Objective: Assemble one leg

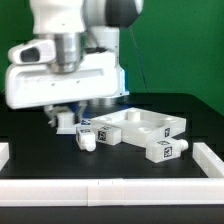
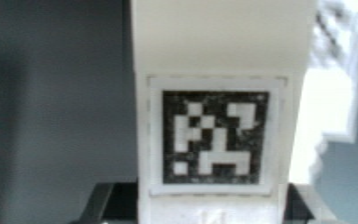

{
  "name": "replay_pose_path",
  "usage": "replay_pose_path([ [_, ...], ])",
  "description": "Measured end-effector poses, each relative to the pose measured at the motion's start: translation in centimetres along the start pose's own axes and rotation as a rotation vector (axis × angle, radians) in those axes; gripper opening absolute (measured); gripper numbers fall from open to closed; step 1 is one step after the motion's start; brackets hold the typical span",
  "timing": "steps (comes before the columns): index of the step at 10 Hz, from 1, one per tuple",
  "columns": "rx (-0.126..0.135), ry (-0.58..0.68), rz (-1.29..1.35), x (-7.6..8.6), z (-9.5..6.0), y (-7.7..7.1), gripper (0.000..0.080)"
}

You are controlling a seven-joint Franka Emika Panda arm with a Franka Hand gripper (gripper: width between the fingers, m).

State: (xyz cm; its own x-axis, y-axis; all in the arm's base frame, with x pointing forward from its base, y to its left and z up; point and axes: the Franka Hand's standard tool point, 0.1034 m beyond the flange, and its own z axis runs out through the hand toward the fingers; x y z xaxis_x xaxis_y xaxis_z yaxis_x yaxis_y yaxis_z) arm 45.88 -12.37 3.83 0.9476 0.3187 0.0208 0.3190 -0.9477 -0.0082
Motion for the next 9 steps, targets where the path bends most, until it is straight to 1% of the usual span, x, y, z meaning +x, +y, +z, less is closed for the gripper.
replay_pose_path([
  [1, -0.007, 0.002, 0.011, -0.7, 0.3, 0.9, 0.0286],
  [3, -0.008, -0.014, 0.002, -2.6, 2.0, 2.4, 0.0287],
  [4, -0.006, -0.018, 0.005, -2.8, 2.2, 2.4, 0.0287],
  [8, -0.005, -0.019, 0.002, -2.7, 2.3, 2.3, 0.0288],
  [9, -0.005, -0.019, 0.002, -2.7, 2.3, 2.3, 0.0455],
])
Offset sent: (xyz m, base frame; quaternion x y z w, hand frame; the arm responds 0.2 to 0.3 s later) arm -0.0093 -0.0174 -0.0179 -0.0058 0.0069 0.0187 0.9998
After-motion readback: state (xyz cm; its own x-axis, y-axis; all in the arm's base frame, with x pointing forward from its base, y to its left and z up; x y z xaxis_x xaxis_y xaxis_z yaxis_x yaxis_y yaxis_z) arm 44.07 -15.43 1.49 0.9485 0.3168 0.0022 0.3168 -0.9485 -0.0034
